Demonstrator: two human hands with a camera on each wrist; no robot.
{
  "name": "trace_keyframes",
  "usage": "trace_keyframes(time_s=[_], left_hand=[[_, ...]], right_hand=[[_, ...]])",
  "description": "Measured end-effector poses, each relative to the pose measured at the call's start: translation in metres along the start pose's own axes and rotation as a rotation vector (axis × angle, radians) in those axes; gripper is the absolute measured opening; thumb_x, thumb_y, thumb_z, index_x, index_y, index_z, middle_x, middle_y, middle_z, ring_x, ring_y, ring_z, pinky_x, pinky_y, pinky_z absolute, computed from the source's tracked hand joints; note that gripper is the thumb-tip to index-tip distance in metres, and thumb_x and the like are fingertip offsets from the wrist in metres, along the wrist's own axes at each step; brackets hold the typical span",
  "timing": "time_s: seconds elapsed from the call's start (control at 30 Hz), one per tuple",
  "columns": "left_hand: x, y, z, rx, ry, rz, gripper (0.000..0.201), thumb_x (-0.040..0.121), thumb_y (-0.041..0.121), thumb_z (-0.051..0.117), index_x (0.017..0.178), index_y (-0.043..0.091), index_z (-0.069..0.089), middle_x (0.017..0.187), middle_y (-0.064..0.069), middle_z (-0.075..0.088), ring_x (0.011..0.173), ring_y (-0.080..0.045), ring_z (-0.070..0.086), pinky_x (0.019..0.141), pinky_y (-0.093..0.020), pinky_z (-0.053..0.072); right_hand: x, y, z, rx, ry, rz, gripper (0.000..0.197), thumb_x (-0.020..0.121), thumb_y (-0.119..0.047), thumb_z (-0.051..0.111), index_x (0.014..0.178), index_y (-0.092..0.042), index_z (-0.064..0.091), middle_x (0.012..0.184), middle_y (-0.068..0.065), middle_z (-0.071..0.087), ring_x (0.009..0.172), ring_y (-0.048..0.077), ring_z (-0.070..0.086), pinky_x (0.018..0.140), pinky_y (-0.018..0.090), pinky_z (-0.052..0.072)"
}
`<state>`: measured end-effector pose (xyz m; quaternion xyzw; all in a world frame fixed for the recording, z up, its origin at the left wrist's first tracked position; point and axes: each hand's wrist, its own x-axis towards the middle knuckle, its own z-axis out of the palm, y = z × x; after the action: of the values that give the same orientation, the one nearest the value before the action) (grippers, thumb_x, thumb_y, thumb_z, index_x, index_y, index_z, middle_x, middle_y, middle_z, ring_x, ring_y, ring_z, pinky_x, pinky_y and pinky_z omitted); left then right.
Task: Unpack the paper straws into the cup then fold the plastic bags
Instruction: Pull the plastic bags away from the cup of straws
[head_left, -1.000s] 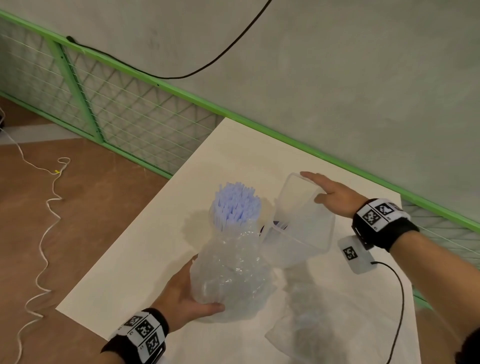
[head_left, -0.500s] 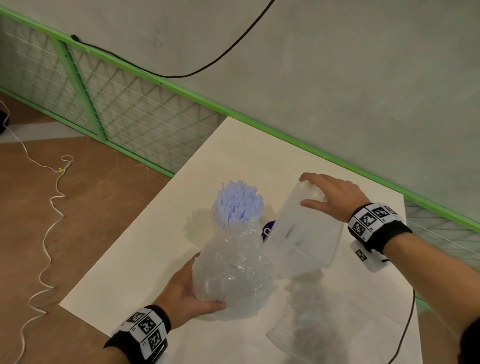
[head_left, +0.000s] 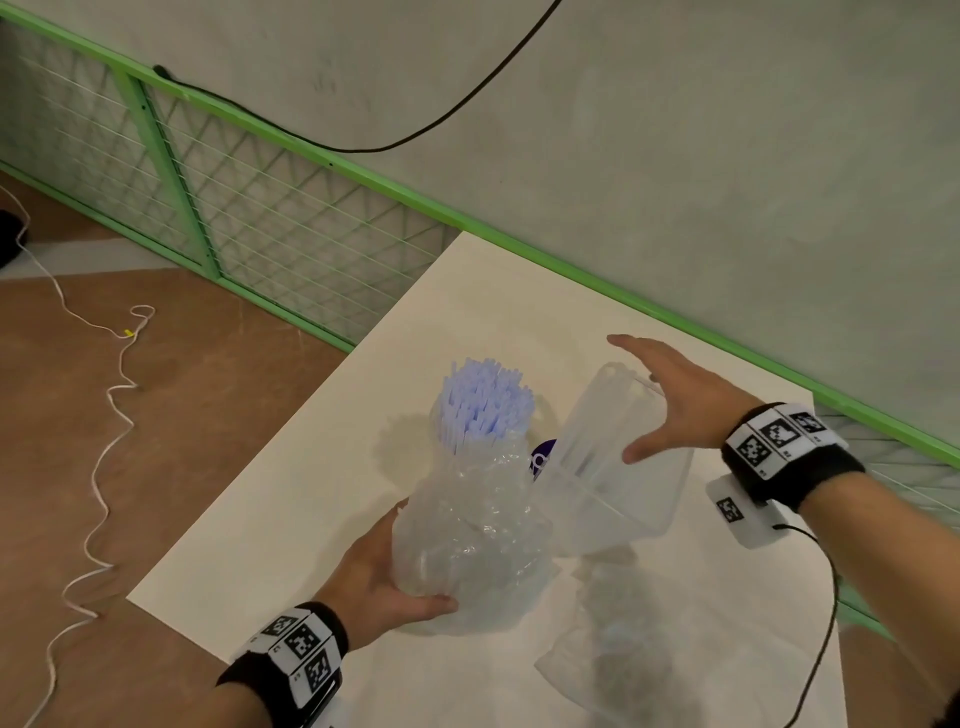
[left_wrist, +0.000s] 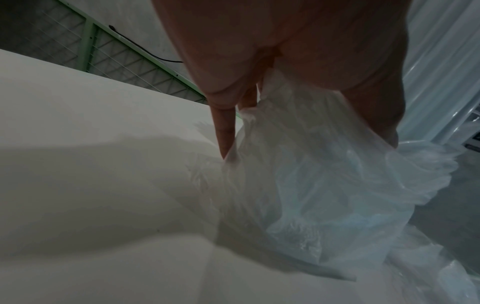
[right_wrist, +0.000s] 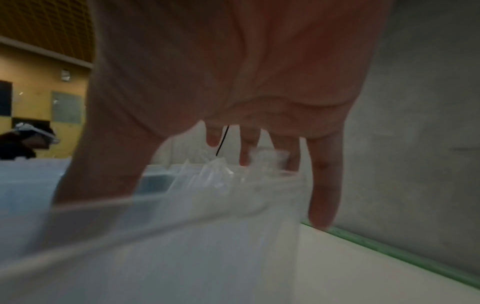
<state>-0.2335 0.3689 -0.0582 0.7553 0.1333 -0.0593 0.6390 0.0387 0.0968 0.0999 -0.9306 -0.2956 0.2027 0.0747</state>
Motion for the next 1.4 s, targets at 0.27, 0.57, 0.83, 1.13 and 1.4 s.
trace_keyframes(time_s=[0.27, 0.57, 0.83, 1.13, 1.4], left_hand=[[0.000, 0.002, 0.000, 0.007, -0.003, 0.005, 0.095, 0.047, 0.047, 0.096, 0.130, 0.033, 0.052, 0.119, 0.019, 0.066, 0.115, -0.002, 0.060, 0.104, -0.038, 0.047], [0.000, 0.001, -0.001, 0.017, -0.001, 0.005, 0.091, 0.047, 0.044, 0.096, 0.127, 0.034, 0.053, 0.117, 0.021, 0.066, 0.113, -0.001, 0.060, 0.103, -0.035, 0.047], [0.001, -0.001, -0.001, 0.015, -0.007, 0.012, 0.091, 0.048, 0.045, 0.095, 0.128, 0.035, 0.053, 0.118, 0.021, 0.066, 0.114, -0.002, 0.060, 0.103, -0.038, 0.047], [0.003, -0.005, -0.002, 0.036, -0.003, 0.017, 0.092, 0.045, 0.048, 0.095, 0.126, 0.038, 0.051, 0.115, 0.023, 0.066, 0.112, -0.001, 0.061, 0.102, -0.037, 0.048], [0.006, -0.005, -0.004, 0.012, -0.031, 0.025, 0.087, 0.047, 0.040, 0.095, 0.124, 0.032, 0.056, 0.113, 0.018, 0.069, 0.109, -0.003, 0.063, 0.100, -0.037, 0.049]], right_hand=[[0.010, 0.010, 0.005, 0.042, 0.085, 0.132, 0.093, 0.065, -0.060, 0.080, 0.141, -0.046, 0.027, 0.118, -0.005, 0.063, 0.108, 0.022, 0.058, 0.094, 0.037, 0.045], [0.018, -0.003, 0.028, -0.077, 0.134, 0.179, 0.087, 0.070, -0.068, 0.071, 0.140, -0.045, 0.026, 0.125, 0.008, 0.061, 0.101, 0.029, 0.057, 0.090, 0.040, 0.046], [0.014, 0.004, 0.026, -0.035, 0.003, 0.120, 0.102, 0.068, -0.063, 0.076, 0.144, -0.049, 0.010, 0.138, 0.006, 0.054, 0.119, 0.030, 0.054, 0.100, 0.045, 0.044], [-0.054, -0.058, 0.001, 0.219, 0.460, -0.217, 0.042, 0.083, -0.014, 0.066, 0.122, -0.023, 0.055, 0.104, -0.007, 0.064, 0.094, 0.010, 0.060, 0.087, 0.036, 0.048], [-0.120, -0.131, 0.086, 0.370, 0.124, -0.205, 0.081, 0.076, -0.037, 0.074, 0.140, -0.042, 0.026, 0.139, -0.022, 0.036, 0.125, 0.001, 0.040, 0.100, 0.016, 0.038]])
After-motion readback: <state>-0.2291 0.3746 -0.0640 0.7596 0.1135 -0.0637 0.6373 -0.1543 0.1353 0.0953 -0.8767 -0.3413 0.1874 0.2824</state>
